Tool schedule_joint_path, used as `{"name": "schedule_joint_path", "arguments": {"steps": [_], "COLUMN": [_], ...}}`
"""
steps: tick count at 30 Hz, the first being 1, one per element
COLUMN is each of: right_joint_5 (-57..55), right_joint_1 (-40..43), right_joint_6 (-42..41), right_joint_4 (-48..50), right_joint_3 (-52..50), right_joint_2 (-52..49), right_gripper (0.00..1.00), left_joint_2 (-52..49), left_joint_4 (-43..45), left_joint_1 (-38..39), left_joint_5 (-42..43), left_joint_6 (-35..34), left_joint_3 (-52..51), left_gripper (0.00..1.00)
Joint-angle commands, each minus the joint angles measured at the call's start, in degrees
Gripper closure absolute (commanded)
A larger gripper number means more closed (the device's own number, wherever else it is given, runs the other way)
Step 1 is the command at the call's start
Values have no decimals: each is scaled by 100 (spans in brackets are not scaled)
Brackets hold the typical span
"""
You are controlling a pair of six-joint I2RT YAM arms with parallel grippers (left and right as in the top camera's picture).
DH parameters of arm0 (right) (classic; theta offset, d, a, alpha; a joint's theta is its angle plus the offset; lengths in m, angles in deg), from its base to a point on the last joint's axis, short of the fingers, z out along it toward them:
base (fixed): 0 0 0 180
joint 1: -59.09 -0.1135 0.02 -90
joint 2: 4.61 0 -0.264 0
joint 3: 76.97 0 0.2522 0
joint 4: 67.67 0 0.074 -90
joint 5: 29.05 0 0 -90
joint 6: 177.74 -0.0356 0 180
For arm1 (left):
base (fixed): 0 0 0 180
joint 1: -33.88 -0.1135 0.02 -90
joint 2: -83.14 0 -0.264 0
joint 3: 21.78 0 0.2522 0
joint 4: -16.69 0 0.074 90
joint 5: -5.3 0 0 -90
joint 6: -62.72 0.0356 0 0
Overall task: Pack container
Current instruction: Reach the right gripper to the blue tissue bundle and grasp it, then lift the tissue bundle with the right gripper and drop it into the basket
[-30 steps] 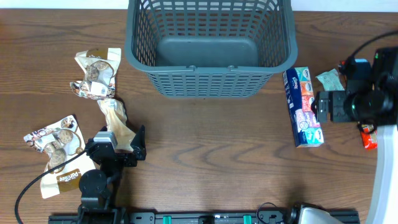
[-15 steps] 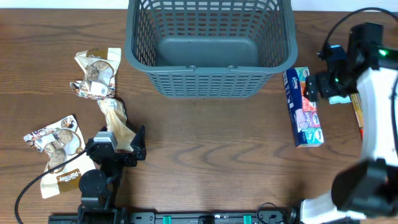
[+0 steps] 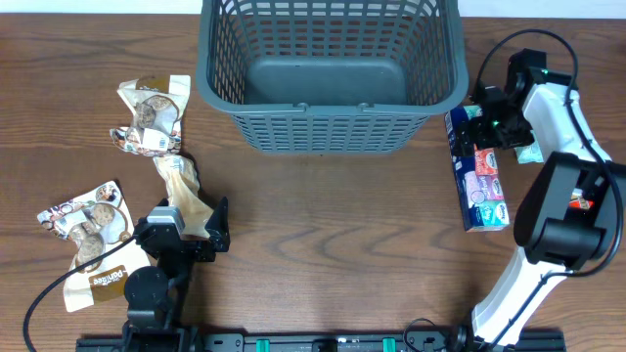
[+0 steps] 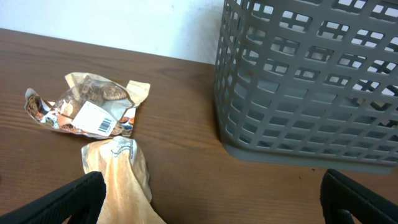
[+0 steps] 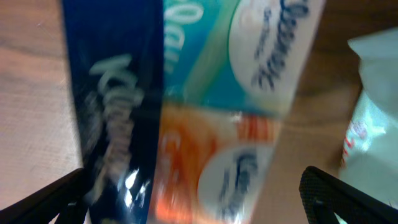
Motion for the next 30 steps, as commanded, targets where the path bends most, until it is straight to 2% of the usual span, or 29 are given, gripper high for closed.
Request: {"name": "schedule_joint_path", "arguments": {"steps": [1,8,10,11,14,15,16,20,22,30], "right_joint_5": [68,68,70,72,74,74,76,153,269,328], "right_joint_1": [31,28,28,28,28,28,26,28,31,39], "right_joint_6": [-11,-146,-146,-151,-289,-345,-407,-651,-723,-907], "right_joint_4": [114,168,146,142,127,118,111,127,-15,-1095], "right_joint_3": [66,63,63,66,66,66,66,157,393,2944], "right_joint_2": [-275,-693,-723,-726,-726,-726,-726,-693,-656,-330], "right_gripper": [5,13,21,27,72,83,90,99,99,99], "left_joint_2": [0,0,0,0,0,0,0,0,0,0], "left_joint_4": [-59,-59,-59,-59,-59,-59,-59,-59,-59,-83], "left_joint_1": [13,13,13,13,13,13,13,13,13,13], "left_joint_5": [-24,-22,-22,-22,-22,-22,-22,-22,-22,-20], "left_joint_6": [-28,-33,-33,-33,-33,-33,-33,-31,-31,-33], "left_joint_3": [-9,-9,-9,-9,-9,-9,-9,-9,-9,-9], "left_gripper": [1,1,1,1,1,1,1,1,1,1]}}
